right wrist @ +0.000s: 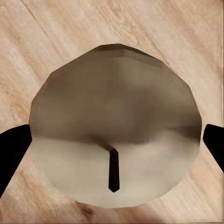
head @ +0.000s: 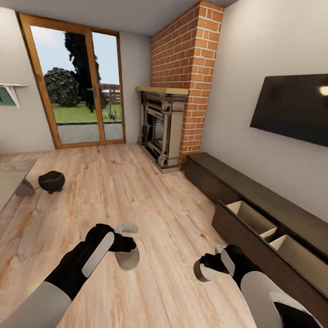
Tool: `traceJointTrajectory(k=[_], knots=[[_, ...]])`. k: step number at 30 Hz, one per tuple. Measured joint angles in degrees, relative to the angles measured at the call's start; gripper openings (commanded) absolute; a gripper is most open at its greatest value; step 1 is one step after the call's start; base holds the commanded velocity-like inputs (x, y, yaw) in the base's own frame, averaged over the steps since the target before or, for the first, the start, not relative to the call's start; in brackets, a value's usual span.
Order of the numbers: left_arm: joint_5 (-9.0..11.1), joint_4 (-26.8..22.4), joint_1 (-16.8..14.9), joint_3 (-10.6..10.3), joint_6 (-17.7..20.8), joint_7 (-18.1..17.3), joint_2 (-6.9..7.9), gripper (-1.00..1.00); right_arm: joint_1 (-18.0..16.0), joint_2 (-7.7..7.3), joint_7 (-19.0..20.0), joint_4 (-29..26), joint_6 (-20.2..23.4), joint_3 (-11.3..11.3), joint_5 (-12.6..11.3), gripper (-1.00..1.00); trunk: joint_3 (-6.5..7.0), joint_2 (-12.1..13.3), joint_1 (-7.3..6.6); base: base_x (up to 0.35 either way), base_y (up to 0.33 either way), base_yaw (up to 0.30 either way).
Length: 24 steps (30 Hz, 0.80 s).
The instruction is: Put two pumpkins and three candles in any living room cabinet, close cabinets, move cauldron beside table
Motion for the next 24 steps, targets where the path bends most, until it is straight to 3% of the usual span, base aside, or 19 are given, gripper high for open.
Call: traceJointTrajectory(k=[24], knots=[[0.0, -0.01, 0.0, 0.0, 0.01, 0.0, 0.0, -1.0, 0.01, 0.0, -0.03, 0.01, 0.03, 0.03, 0.04, -1.0, 4.79, 9.63, -5.27, 0.0, 0.0, -0.268]])
